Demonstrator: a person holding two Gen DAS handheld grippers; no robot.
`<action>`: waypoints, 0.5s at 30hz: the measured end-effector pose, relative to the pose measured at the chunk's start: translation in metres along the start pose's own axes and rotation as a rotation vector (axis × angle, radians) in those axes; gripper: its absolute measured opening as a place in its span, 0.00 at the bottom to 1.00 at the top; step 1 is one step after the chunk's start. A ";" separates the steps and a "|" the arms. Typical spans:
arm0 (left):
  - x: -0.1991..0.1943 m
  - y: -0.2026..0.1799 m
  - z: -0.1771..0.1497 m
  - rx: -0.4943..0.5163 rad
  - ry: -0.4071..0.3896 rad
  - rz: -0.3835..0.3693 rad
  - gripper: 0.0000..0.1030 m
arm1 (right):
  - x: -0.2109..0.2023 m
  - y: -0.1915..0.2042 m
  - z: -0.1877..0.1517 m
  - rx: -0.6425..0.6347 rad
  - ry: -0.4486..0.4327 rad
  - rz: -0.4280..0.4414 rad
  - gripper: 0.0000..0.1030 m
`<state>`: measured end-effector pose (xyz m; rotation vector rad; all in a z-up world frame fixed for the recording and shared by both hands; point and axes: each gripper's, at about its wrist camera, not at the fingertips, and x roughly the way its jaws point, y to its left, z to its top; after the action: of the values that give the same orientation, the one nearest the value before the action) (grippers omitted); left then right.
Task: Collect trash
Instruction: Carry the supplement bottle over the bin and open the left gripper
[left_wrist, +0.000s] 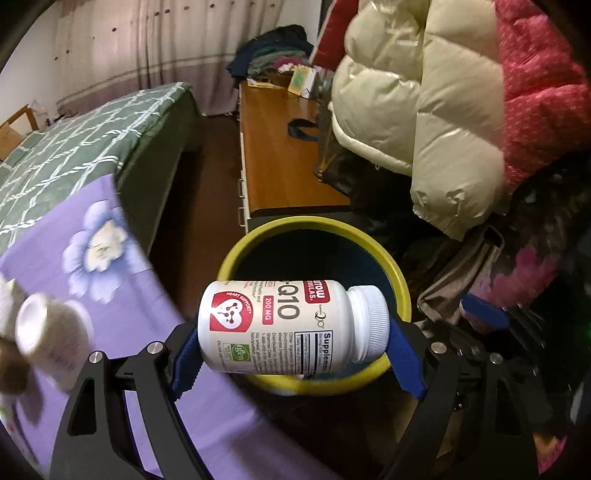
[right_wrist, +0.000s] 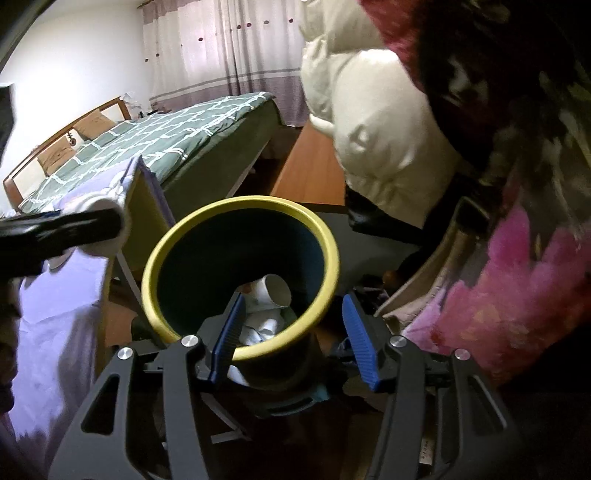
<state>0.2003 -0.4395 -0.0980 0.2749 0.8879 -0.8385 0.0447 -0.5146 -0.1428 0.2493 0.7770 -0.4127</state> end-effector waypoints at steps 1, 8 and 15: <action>0.009 -0.005 0.005 0.005 0.007 0.004 0.80 | 0.001 -0.002 -0.001 0.004 0.004 0.000 0.51; 0.028 -0.008 0.024 -0.007 -0.009 0.050 0.93 | 0.004 -0.004 -0.005 0.008 0.018 0.002 0.51; -0.045 0.013 -0.003 -0.057 -0.128 0.102 0.95 | 0.006 0.015 -0.003 -0.015 0.022 0.034 0.51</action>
<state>0.1926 -0.4059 -0.0664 0.2125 0.7708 -0.7273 0.0531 -0.5018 -0.1486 0.2534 0.7964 -0.3726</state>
